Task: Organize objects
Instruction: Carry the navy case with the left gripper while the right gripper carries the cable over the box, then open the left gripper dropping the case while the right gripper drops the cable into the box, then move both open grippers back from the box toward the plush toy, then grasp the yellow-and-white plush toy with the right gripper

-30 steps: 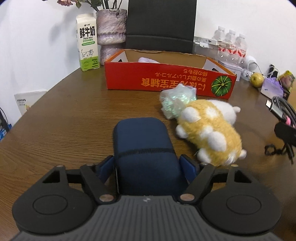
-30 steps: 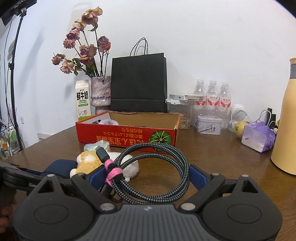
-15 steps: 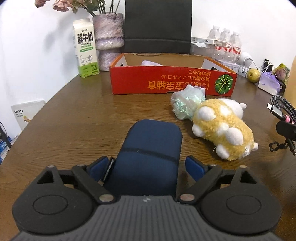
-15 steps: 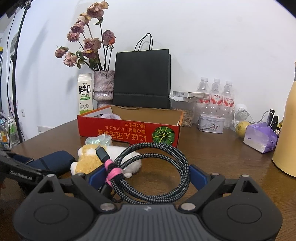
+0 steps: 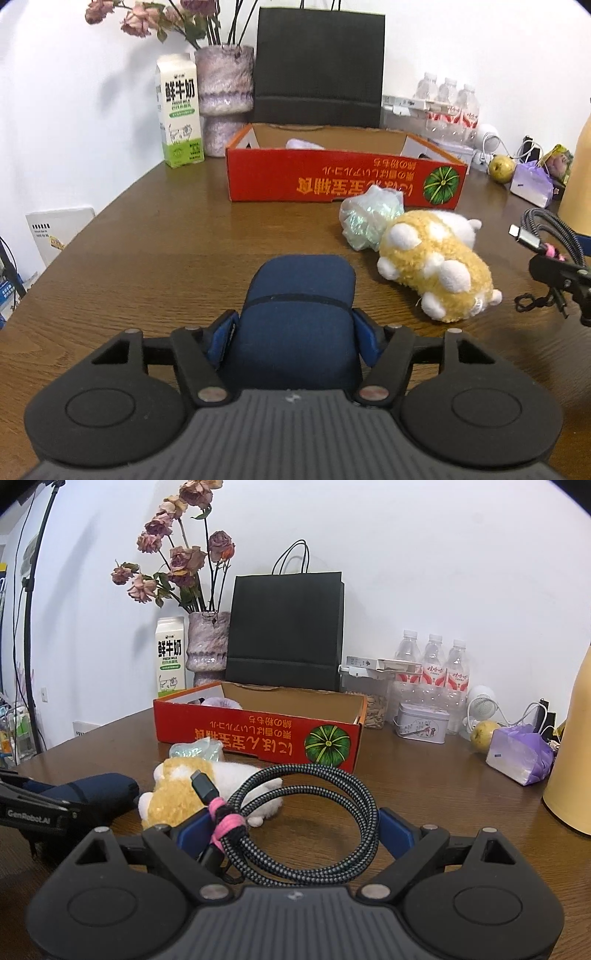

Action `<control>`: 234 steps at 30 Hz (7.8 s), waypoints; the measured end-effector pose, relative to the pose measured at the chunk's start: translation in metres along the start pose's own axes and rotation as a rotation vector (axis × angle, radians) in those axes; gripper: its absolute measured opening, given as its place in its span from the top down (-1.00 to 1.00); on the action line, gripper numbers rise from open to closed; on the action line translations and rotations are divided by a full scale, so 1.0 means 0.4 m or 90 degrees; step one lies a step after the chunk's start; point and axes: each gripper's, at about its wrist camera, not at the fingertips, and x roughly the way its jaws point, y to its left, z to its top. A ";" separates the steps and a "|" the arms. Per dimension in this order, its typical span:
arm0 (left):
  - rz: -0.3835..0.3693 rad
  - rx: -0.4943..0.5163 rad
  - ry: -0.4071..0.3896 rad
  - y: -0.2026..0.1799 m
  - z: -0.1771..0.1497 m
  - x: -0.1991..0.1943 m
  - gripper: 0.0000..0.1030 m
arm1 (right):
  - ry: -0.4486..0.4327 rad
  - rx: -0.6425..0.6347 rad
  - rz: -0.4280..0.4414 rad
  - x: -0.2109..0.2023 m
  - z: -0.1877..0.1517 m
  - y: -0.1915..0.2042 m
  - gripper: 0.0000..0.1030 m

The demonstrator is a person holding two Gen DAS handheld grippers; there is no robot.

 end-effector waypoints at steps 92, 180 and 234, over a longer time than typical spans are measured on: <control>0.021 -0.042 -0.150 -0.010 0.355 0.150 -0.25 | -0.023 0.046 0.010 0.282 0.285 0.044 -0.80; -0.004 -0.034 -0.129 0.027 0.453 0.326 -1.00 | 0.016 0.003 0.006 0.503 0.331 -0.017 -1.00; -0.027 -0.066 -0.069 0.144 0.067 -0.007 -1.00 | 0.064 -0.022 0.051 0.101 0.042 0.160 -1.00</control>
